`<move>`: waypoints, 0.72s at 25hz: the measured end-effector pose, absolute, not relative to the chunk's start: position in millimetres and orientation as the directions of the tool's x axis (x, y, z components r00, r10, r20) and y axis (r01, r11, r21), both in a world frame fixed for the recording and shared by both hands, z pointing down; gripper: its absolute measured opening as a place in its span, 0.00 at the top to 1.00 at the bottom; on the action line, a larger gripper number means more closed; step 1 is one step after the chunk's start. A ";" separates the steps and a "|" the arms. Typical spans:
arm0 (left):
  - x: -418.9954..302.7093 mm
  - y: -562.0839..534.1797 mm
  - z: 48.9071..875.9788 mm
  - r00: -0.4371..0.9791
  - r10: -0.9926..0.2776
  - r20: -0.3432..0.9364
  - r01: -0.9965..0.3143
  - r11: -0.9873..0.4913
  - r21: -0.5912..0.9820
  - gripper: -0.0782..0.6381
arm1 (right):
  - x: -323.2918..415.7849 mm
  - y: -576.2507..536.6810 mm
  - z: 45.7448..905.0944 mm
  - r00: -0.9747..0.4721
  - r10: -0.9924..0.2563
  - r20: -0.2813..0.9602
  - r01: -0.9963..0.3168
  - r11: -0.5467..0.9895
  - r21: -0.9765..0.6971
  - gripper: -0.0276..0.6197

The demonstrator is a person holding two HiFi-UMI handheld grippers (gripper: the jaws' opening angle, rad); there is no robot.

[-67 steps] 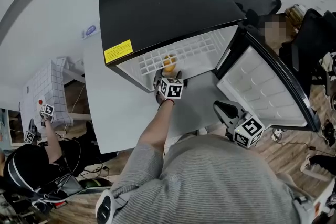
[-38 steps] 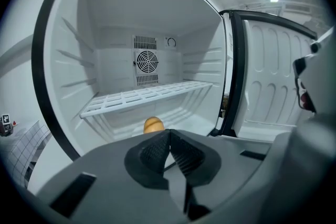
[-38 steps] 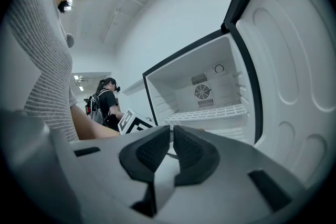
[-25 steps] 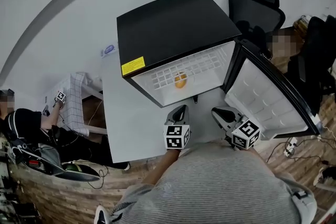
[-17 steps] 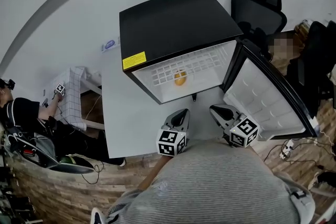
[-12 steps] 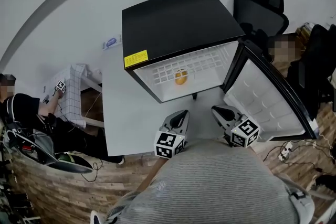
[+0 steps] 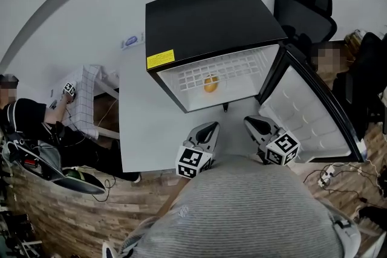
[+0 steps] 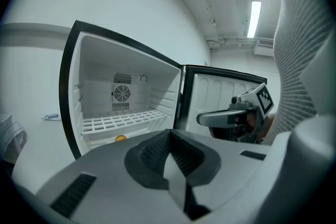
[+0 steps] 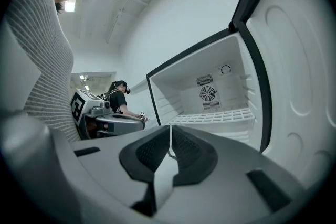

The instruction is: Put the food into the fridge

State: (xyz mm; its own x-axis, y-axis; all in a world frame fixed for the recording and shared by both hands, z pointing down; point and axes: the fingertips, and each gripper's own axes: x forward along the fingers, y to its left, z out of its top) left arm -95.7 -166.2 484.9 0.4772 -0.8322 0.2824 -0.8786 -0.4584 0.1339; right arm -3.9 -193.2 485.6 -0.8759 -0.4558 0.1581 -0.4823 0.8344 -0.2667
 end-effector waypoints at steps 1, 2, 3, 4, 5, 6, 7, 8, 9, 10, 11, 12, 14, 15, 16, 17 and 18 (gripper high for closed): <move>-95.8 -166.0 483.9 0.477 -0.833 0.281 -0.879 -0.459 0.131 0.88 | -4.2 -193.1 485.2 -0.876 -0.455 0.158 -0.481 0.835 -0.268 0.94; -96.0 -165.9 483.4 0.476 -0.833 0.281 -0.879 -0.458 0.131 0.88 | -4.4 -193.5 484.8 -0.877 -0.454 0.157 -0.481 0.835 -0.269 0.94; -96.1 -165.8 483.4 0.477 -0.833 0.281 -0.879 -0.459 0.132 0.88 | -4.7 -193.9 484.4 -0.877 -0.454 0.156 -0.480 0.835 -0.269 0.94; -95.9 -165.6 483.8 0.479 -0.831 0.282 -0.878 -0.461 0.133 0.88 | -5.0 -194.2 483.7 -0.877 -0.454 0.155 -0.480 0.835 -0.269 0.94; -95.4 -165.1 484.6 0.482 -0.829 0.283 -0.876 -0.463 0.135 0.88 | -5.2 -194.1 482.4 -0.877 -0.455 0.156 -0.481 0.835 -0.268 0.94; -94.6 -164.6 485.7 0.485 -0.827 0.285 -0.874 -0.466 0.137 0.88 | -5.3 -193.8 481.2 -0.876 -0.455 0.158 -0.481 0.835 -0.267 0.94; -93.6 -164.2 486.9 0.489 -0.824 0.287 -0.872 -0.469 0.138 0.88 | -5.3 -193.6 481.3 -0.877 -0.453 0.159 -0.480 0.836 -0.266 0.94; -92.4 -164.0 487.8 0.492 -0.821 0.289 -0.870 -0.472 0.140 0.88 | -5.2 -193.4 482.9 -0.878 -0.450 0.160 -0.478 0.838 -0.266 0.94; -90.8 -163.8 488.4 0.496 -0.819 0.290 -0.868 -0.476 0.141 0.87 | -5.3 -193.3 484.5 -0.880 -0.447 0.161 -0.475 0.840 -0.264 0.94; -89.3 -163.6 488.8 0.500 -0.816 0.290 -0.866 -0.480 0.141 0.88 | -5.7 -193.1 485.4 -0.882 -0.444 0.161 -0.472 0.842 -0.262 0.94; -87.8 -163.5 488.8 0.503 -0.814 0.290 -0.864 -0.484 0.140 0.88 | -6.4 -192.9 485.7 -0.883 -0.441 0.161 -0.469 0.844 -0.260 0.94; -86.6 -163.5 488.9 0.506 -0.812 0.290 -0.862 -0.488 0.139 0.88 | -7.2 -192.6 485.7 -0.884 -0.438 0.161 -0.466 0.846 -0.259 0.94; -85.0 -163.9 489.7 0.511 -0.810 0.289 -0.859 -0.493 0.138 0.88 | -8.9 -191.7 485.4 -0.887 -0.434 0.159 -0.461 0.849 -0.257 0.94; -84.6 -164.4 490.3 0.513 -0.809 0.289 -0.858 -0.494 0.139 0.88 | -9.8 -191.2 485.1 -0.888 -0.431 0.158 -0.458 0.851 -0.256 0.94; -84.3 -165.0 490.7 0.514 -0.808 0.289 -0.857 -0.496 0.140 0.88 | -10.7 -190.8 484.8 -0.890 -0.428 0.157 -0.455 0.854 -0.254 0.94; -83.8 -165.6 490.9 0.515 -0.807 0.289 -0.857 -0.496 0.141 0.88 | -11.5 -190.4 484.6 -0.892 -0.425 0.157 -0.452 0.856 -0.251 0.94; -83.4 -166.2 491.0 0.516 -0.806 0.290 -0.856 -0.497 0.141 0.88 | -12.2 -190.0 484.4 -0.893 -0.421 0.158 -0.449 0.858 -0.249 0.94</move>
State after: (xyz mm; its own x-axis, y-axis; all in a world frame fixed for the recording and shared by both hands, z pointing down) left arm -83.4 -166.2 491.0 0.5159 -0.8062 0.2895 -0.8561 -0.4971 0.1414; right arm -12.2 -190.0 484.4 -0.8930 -0.4214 0.1581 -0.4490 0.8582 -0.2488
